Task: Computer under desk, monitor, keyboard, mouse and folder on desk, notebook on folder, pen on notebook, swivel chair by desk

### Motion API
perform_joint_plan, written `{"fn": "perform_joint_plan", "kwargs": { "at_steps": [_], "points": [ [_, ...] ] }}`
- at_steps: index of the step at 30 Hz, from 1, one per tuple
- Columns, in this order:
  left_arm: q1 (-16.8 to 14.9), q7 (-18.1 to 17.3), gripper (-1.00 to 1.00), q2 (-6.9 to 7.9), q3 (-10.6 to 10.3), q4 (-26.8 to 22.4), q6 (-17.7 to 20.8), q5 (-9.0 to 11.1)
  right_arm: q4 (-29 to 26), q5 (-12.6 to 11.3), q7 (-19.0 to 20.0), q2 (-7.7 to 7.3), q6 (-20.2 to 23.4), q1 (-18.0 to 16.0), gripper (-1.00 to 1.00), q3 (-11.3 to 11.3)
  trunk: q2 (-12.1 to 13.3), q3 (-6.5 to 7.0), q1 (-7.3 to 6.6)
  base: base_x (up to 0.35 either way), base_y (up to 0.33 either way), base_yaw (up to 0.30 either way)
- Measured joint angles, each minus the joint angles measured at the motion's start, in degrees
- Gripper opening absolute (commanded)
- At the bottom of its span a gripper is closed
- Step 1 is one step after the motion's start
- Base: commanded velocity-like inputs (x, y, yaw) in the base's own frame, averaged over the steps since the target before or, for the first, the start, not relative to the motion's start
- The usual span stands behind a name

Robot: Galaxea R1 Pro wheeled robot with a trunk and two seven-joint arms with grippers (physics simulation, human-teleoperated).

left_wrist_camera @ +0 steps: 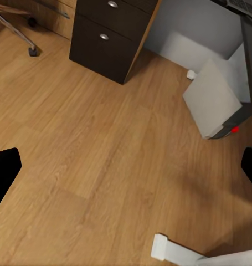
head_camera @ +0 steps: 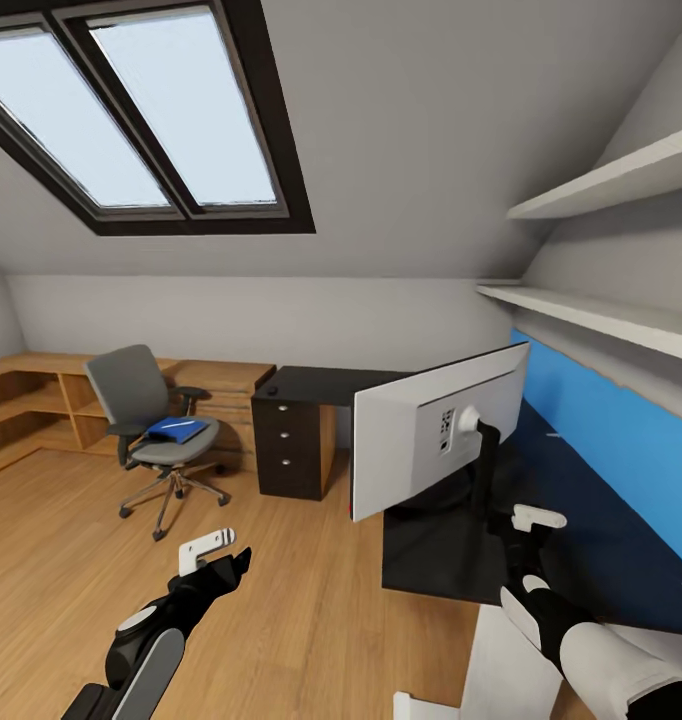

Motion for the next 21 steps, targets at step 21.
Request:
{"fn": "perform_joint_plan", "kwargs": {
  "at_steps": [21],
  "points": [
    [0.0, 0.0, 1.0, -0.01, 0.0, 0.0, 0.0, 0.0, 1.3, 4.5, 0.2, 0.53, 0.1, 0.0, 1.0, 0.1, -8.4, -3.78, 4.62, 0.0, 0.0, 0.0]
  ]
}}
